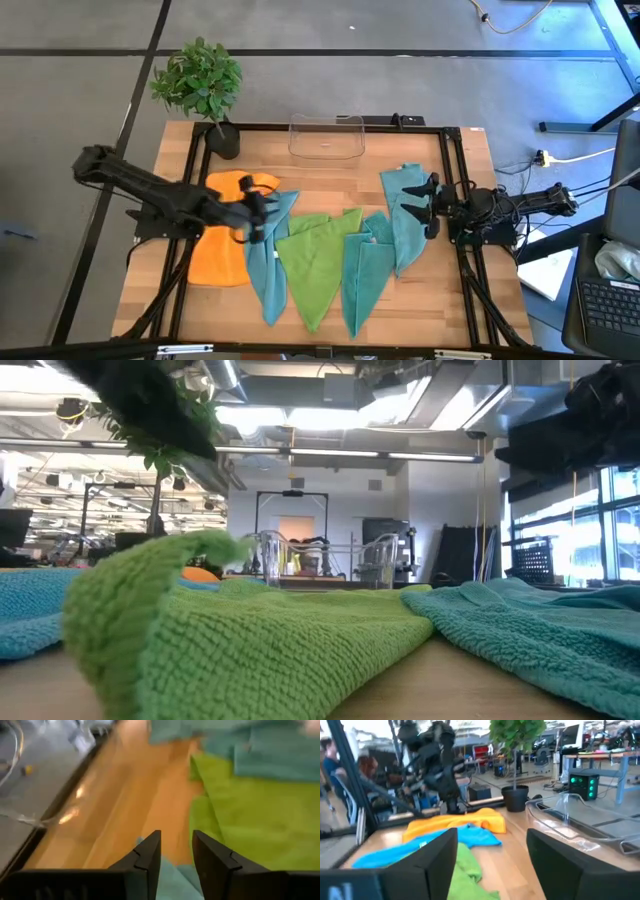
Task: Fold microfiber towels
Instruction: Fold the green microfiber towel
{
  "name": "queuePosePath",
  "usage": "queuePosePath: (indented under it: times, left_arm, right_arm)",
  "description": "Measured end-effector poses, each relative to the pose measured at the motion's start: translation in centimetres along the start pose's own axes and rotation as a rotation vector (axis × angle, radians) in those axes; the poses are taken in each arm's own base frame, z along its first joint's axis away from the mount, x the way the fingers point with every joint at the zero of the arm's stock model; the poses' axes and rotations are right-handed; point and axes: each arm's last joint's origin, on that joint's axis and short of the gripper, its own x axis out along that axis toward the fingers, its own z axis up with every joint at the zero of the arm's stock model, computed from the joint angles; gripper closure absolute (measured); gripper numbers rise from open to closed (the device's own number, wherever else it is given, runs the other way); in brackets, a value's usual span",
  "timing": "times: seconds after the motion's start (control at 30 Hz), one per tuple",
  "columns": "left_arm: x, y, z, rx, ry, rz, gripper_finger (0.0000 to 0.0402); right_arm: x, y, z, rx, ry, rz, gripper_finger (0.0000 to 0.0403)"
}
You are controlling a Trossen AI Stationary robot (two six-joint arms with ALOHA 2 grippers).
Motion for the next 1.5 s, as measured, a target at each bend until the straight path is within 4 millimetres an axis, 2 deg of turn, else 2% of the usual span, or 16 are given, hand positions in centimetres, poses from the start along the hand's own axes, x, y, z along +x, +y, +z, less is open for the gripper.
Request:
queuePosePath:
  times: [0.13,0.23,0.33,0.6,0.77,0.93,1.1,1.33,1.5]
  left_arm:
    - [2.4,-2.8,2.4,0.039,0.139,-0.132,0.0296]
    - [3.9,-4.0,2.6,0.024,0.298,-0.218,0.0296]
    - [5.1,-3.9,1.9,-0.041,0.496,-0.214,0.0296]
    - [6.7,-3.2,1.4,-0.317,0.67,-0.353,0.0296]
    - [7.6,-2.9,0.7,-0.307,0.723,-0.323,0.0296]
    - [9.9,-2.5,-0.4,-0.292,0.812,-0.364,0.0296]
    - [11.3,-1.8,-1.1,-0.293,0.857,-0.383,0.0296]
    - [11.7,-1.2,-1.5,-0.309,0.874,-0.405,0.0296]
    - [12.1,-1.6,-2.3,-0.347,0.851,-0.487,0.0296]
  right_arm:
    - [0.1,0.0,0.0,0.023,0.004,0.0,0.0155]
    - [0.3,0.1,-0.3,0.01,0.036,0.014,0.0154]
    - [0.5,0.2,-0.6,-0.001,0.071,0.037,0.0157]
    - [0.8,0.4,-1.3,-0.026,0.14,0.046,0.0163]
    - [1.1,0.5,-1.3,-0.026,0.139,0.073,0.0163]
    - [1.5,0.9,-1.0,-0.013,0.108,0.14,0.0163]
    - [2.0,1.1,-1.6,-0.044,0.16,0.139,0.0163]
    - [2.6,1.3,-2.2,-0.053,0.203,0.158,0.0163]
    - [2.7,1.3,-2.6,-0.062,0.231,0.154,0.0163]
